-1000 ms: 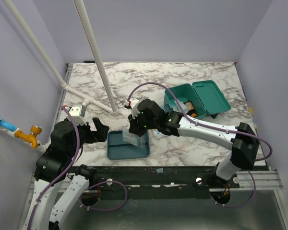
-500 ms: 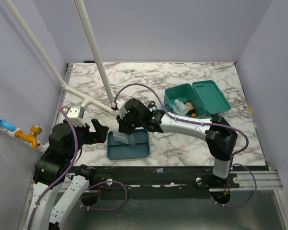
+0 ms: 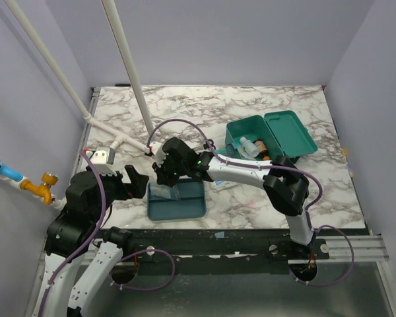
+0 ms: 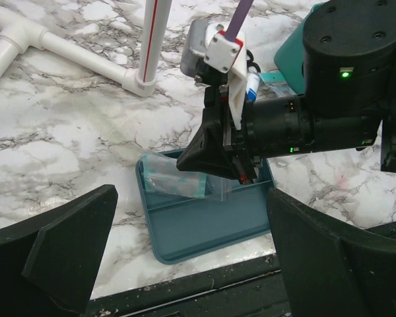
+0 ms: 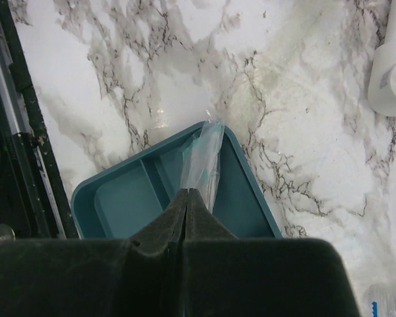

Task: Organize the medicine kit

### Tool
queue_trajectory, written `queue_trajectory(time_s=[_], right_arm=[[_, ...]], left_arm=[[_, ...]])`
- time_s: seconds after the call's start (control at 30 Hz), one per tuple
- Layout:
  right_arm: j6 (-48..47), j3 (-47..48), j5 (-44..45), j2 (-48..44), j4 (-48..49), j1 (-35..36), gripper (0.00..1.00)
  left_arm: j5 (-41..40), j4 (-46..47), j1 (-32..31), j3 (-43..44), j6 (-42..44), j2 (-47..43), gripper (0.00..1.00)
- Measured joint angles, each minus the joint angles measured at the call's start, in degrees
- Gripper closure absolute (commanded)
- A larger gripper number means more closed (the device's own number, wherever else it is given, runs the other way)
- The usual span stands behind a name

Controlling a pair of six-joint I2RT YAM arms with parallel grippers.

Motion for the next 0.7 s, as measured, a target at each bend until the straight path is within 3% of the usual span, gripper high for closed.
queue_trajectory(time_s=[0.23,0.37,0.6,0.7], right_arm=[[-0.59,0.09,0.52,3.32,-0.09,0.0,0.99],[-0.7,0.07,2.01,3.8,-0.11,0.02,0.82],[-0.76,-2.32,5.97,2.27,1.05,0.0,0.65],[-0.83,-3.65,6.97,0.17,1.22,0.0,0.63]], left_arm=[[-0.44,-0.55,0.0,0.0,0.0,-0.07,0.01],[-0.63,-0.55,0.0,0.0,0.0,-0.07,0.01],[-0.76,-0.52,0.0,0.0,0.0,-0.07,0.01],[-1.18,-0.5,0.0,0.0,0.0,-0.07,0.02]])
